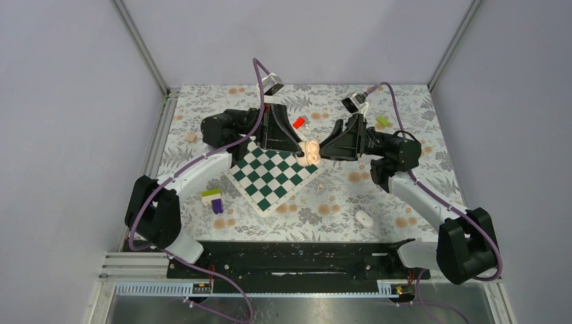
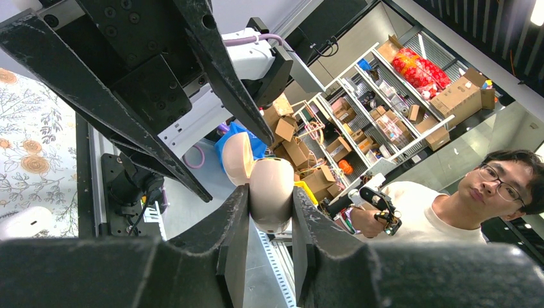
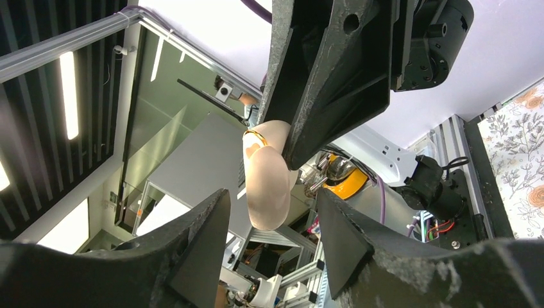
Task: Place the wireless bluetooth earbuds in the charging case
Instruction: Pick up the charging case at the center of the board.
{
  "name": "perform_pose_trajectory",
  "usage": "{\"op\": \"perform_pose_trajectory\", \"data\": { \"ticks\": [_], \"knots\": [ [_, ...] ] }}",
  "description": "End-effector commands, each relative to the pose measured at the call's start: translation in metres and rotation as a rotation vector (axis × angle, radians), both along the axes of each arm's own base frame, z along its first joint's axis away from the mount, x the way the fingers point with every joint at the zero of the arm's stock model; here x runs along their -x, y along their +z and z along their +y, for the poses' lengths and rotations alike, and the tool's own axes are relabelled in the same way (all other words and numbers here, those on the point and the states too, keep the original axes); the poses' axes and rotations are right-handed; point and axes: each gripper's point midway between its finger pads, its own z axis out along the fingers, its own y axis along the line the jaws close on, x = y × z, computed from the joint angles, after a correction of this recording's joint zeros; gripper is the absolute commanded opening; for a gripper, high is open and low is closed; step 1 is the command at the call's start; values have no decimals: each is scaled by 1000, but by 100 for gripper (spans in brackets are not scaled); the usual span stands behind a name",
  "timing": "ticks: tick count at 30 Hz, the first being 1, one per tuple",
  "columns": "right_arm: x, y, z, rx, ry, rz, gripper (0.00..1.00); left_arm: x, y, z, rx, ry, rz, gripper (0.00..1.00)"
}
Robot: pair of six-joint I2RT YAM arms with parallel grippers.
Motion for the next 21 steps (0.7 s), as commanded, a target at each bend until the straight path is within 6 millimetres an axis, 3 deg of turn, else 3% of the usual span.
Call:
{"op": "perform_pose_trajectory", "data": {
  "ticks": [1,21],
  "knots": [
    [14,22,-2,-48,9,-131,58,13,20,6,75,1,-115,0],
    [19,22,-2,-44,20,-144,40,11,18,5,80,10,-101,0]
  ]
}}
